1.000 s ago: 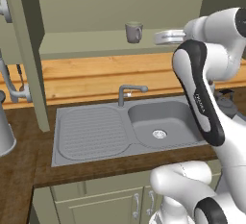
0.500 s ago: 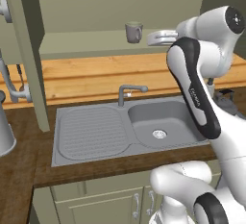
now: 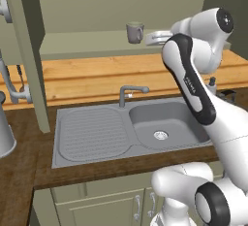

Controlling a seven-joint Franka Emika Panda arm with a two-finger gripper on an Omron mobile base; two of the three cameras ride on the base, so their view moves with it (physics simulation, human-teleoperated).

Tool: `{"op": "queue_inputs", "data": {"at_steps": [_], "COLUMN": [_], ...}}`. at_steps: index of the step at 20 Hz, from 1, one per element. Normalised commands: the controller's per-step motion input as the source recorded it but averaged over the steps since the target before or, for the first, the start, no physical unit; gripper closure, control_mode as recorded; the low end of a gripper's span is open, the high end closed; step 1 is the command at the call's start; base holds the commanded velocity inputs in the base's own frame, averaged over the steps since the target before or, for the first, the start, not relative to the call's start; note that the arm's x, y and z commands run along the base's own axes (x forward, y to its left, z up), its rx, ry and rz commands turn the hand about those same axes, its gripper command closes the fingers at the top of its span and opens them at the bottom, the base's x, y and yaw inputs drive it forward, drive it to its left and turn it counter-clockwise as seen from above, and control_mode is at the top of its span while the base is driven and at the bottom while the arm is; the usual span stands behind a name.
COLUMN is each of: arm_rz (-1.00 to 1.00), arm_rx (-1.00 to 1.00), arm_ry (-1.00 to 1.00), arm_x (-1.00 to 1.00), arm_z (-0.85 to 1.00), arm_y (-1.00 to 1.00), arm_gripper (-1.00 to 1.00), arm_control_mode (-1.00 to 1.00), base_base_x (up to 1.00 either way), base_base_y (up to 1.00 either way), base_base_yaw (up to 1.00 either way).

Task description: Pick the kettle from the counter and place it on the tray. Then pick the mug from the cabinet and place it on the tray. Then close the cabinet doors.

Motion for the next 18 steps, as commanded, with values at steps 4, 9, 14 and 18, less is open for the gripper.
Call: {"op": "queue_inputs", "data": {"at_steps": [4,9,14,18], "arm_rz": [0.01,0.00,0.00,0.00], "arm_rx": [-0.05,-0.07,-0.02,0.00], "arm_ry": [0.00,0.00,0.00,0.01], "arm_x": [0.33,0.38,0.36,0.31], "arm_z": [0.00,0.00,0.00,-0.05], "arm_y": [0.02,0.01,0.05,0.00], "arm_gripper": [-1.00,-1.00,-1.00,-1.00], "arm_control_mode": [-1.00,-1.00,-1.00,-1.00], "base_base_x": [0.00,0.00,0.00,0.00], "base_base_y": [0.00,0.00,0.00,0.00], "base_base_yaw": [0.00,0.00,0.00,0.00]}}
